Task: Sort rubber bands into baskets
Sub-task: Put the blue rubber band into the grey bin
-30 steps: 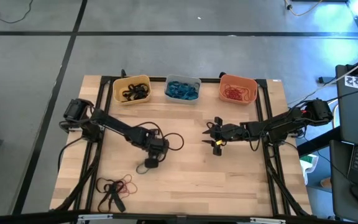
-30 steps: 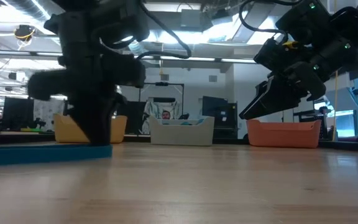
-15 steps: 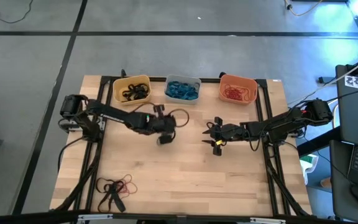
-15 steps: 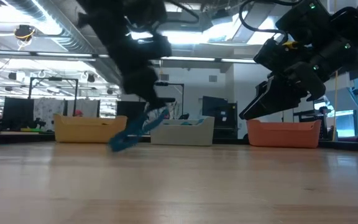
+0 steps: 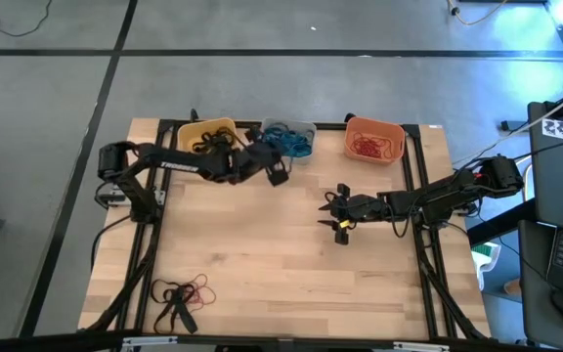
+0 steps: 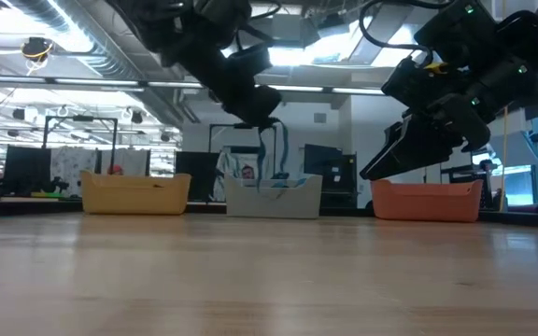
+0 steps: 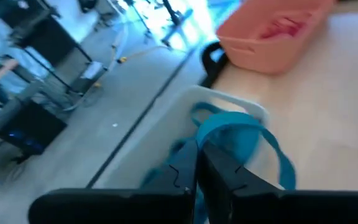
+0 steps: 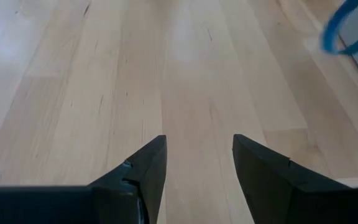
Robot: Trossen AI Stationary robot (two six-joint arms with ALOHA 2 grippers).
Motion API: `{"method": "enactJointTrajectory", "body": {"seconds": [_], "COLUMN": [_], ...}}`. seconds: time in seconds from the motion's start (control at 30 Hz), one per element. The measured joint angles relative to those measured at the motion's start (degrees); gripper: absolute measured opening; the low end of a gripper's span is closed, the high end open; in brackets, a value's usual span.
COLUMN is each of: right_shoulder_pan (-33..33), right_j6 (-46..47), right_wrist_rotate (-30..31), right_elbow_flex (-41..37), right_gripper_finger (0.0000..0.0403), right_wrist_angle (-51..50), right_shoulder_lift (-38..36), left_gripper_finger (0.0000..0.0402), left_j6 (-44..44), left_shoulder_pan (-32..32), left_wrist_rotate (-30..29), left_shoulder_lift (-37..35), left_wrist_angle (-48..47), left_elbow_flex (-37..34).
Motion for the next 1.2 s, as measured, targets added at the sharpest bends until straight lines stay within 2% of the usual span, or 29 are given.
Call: {"method": "enactJointTrajectory", "body": {"seconds": [0.23, 0.47, 0.83, 0.97, 1.2], "right_shoulder_pan": [0.0, 0.0, 0.0, 0.0, 0.0], "right_j6": [0.0, -0.3, -0.3, -0.3, -0.2], "right_wrist_rotate": [0.0, 0.0, 0.0, 0.0, 0.0], "right_elbow_flex": [0.0, 0.0, 0.0, 0.0, 0.0], "right_gripper_finger": [0.0183, 0.0183, 0.0183, 0.0183, 0.0183], "right_wrist_angle": [0.0, 0.0, -0.5, -0.6, -0.5], "right_shoulder_lift": [0.0, 0.0, 0.0, 0.0, 0.0], "left_gripper_finger": [0.0010, 0.0020, 0.0016, 0.0038, 0.0100], "left_j6": [2.5, 0.7, -8.0, -8.4, -8.1], "left_shoulder_pan": [6.3, 12.3, 17.0, 17.1, 17.1], "left_wrist_rotate": [0.5, 7.6, 14.3, 14.8, 15.7], "left_shoulder_lift": [0.0, 0.3, 4.5, 6.0, 6.6], "left_wrist_angle": [9.8, 15.7, 14.0, 10.2, 1.9], "left_elbow_flex": [0.0, 0.0, 0.0, 0.0, 0.0]}}
